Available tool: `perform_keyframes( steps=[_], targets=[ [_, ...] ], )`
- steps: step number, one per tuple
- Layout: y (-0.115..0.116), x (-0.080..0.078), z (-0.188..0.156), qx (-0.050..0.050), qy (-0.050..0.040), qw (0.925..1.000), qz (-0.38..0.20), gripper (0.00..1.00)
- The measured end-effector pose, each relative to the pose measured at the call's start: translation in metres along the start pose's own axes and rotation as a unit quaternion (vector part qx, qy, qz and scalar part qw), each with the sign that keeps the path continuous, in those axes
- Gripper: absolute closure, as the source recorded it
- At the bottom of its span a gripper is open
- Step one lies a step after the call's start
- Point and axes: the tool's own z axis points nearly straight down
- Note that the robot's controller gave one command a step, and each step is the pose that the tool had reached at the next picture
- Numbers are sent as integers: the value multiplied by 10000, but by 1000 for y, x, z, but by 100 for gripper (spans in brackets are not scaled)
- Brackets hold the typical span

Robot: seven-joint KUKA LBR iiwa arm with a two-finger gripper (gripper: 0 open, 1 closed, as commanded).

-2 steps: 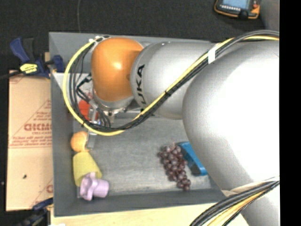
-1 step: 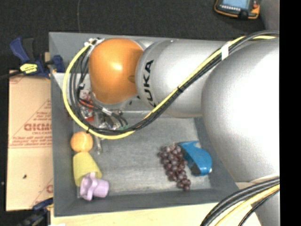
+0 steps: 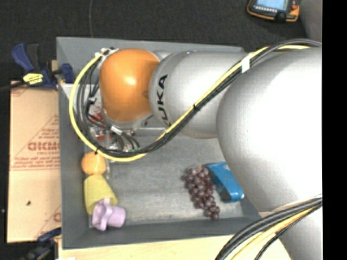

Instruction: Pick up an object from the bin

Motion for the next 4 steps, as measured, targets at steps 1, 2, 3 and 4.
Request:
perform_keyframes(
  steps=[1, 2, 3, 4],
  targets=[
    [-3, -3, 65, 51, -2, 9436, -3310, 0],
    [-2, -10, 66, -3, -31, 9998, 196, 100],
    [-2, -10, 66, -3, -31, 9998, 193, 100],
    [-2, -9, 51, -3, -3, 9998, 196, 100]
  ],
)
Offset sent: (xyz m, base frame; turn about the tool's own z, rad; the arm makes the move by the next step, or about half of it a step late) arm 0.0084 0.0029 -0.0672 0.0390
